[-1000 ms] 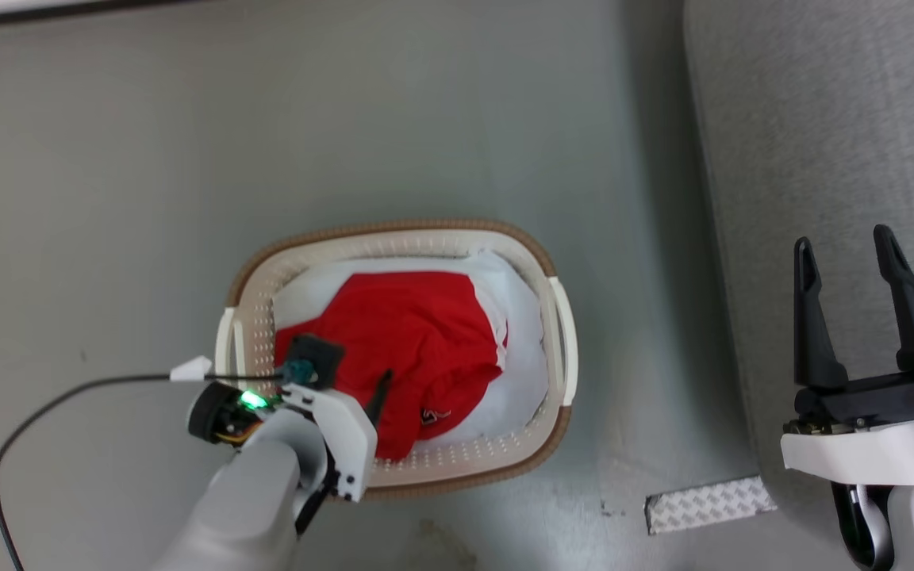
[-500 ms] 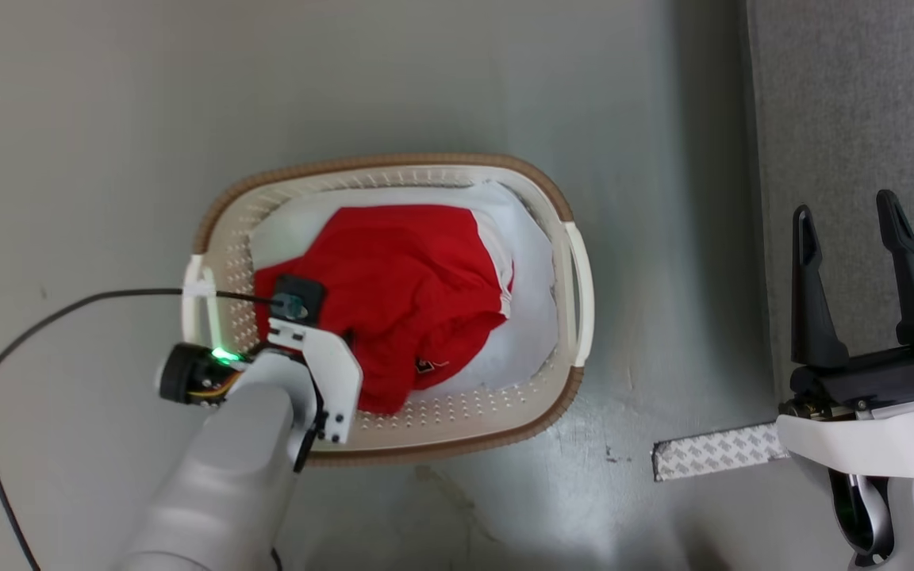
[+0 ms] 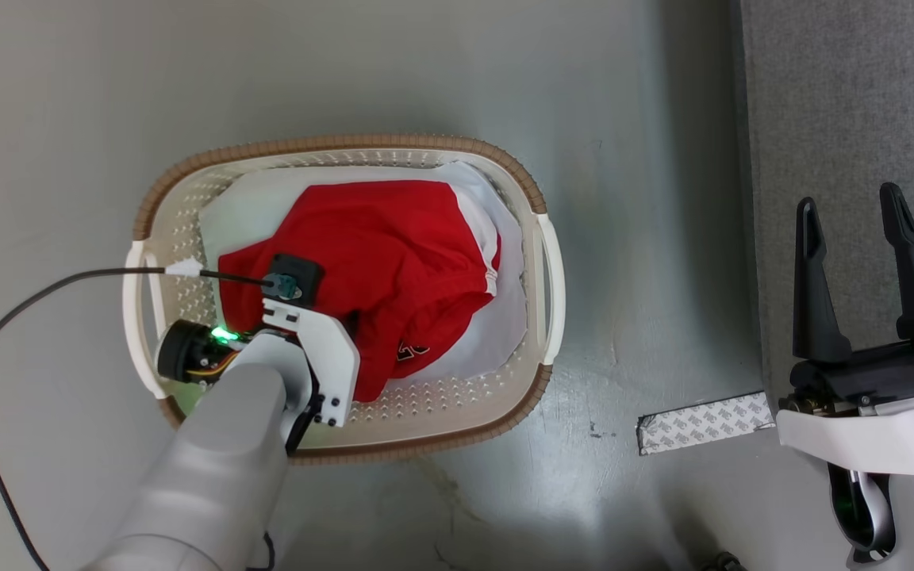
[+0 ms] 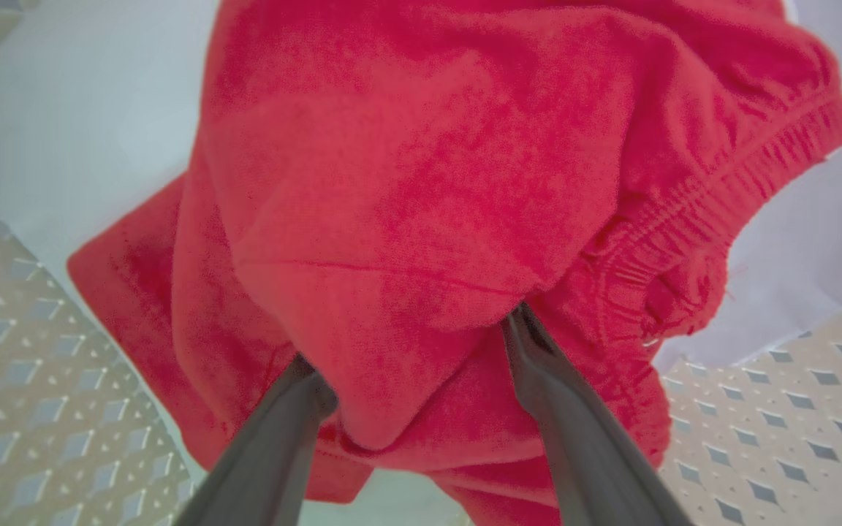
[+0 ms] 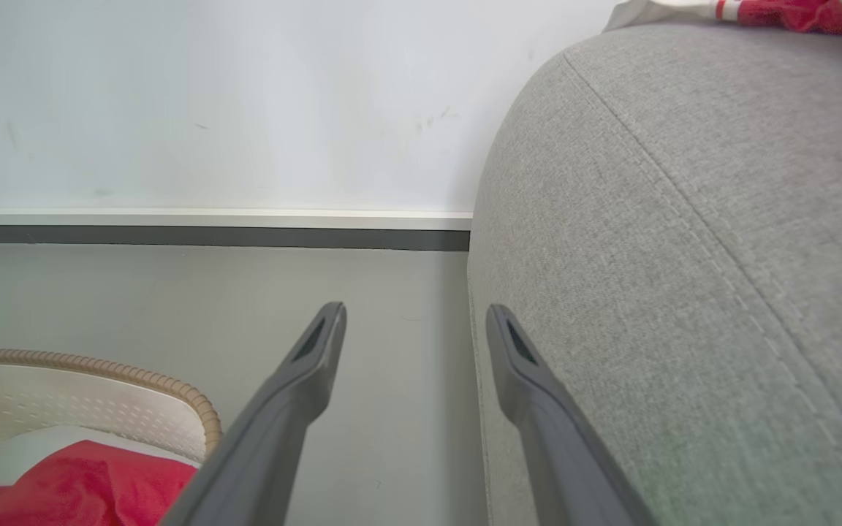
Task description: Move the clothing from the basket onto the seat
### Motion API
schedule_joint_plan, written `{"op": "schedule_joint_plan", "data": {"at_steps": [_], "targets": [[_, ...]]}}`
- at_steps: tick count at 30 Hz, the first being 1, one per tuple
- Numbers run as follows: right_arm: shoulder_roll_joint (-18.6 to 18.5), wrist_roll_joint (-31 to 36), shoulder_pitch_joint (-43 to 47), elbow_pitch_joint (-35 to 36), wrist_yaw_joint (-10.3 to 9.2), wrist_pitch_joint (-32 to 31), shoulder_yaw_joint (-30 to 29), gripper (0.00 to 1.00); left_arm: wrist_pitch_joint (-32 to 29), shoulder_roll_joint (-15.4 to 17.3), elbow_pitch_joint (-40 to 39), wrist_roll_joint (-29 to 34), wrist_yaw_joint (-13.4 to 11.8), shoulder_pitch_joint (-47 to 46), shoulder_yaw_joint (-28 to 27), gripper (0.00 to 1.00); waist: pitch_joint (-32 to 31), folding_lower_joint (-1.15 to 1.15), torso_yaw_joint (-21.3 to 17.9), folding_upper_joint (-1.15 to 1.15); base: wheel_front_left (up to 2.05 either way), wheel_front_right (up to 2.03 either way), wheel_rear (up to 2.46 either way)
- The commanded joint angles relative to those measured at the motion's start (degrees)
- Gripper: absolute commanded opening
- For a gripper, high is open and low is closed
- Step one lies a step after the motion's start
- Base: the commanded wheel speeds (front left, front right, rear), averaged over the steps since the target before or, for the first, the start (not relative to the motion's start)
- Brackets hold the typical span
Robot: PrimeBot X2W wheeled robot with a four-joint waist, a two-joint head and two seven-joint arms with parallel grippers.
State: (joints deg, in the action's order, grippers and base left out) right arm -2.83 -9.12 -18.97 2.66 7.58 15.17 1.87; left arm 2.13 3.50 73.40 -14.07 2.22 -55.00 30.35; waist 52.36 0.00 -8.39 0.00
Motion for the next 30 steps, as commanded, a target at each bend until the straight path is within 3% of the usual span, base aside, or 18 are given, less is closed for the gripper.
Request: {"op": "schedule_joint_plan", "data": {"at_steps": [1,11,12,14,15,22,30], "targets": [[-0.1,-0.5,-0.9,-0.1,-0.16,0.0,0.1,1.00,0.7,0.1,0.2,-0.4,-0.1,-0.6,0.2,1.00,0.2,0.00,0.0,0.00,0.00,0.00,0.00],[-0.1,0.8,-0.5,0.5,-0.14,-0.1,-0.6,1.00,1.5,-0.3,0.3,-1.3,0.5,-1.5,1.3,1.00,2.7,0.00,0.3,0.00,0.00,0.00,0.00],[-0.1,0.9,-0.3,0.5,-0.13,-0.1,-0.6,1.00,2.0,-0.3,0.2,-1.4,0.7,-1.6,1.5,0.91,2.8,0.00,0.4,0.00,0.00,0.00,0.00],[-0.1,1.2,0.0,0.6,-0.13,-0.1,-0.6,1.00,3.2,-0.4,-0.2,-1.9,1.3,-1.8,1.8,0.07,3.0,0.00,0.5,0.00,0.00,0.00,0.00],[-0.1,1.3,0.1,0.6,-0.12,-0.1,-0.7,1.00,3.8,-0.5,-0.6,-2.1,1.6,-1.8,2.1,0.00,3.0,0.00,0.6,0.00,0.00,0.00,0.00],[-0.1,1.7,-1.3,-0.3,-0.07,-0.1,-0.2,1.00,8.1,-0.5,-5.7,-7.3,4.2,0.2,4.5,0.00,1.3,0.00,1.7,0.00,0.00,0.00,0.00],[-0.1,1.7,-0.9,-3.5,-0.09,0.0,0.2,1.00,12.8,-0.5,-9.6,-13.9,5.0,6.0,4.2,0.00,-9.0,0.00,4.1,0.00,0.00,0.00,0.00]]}}
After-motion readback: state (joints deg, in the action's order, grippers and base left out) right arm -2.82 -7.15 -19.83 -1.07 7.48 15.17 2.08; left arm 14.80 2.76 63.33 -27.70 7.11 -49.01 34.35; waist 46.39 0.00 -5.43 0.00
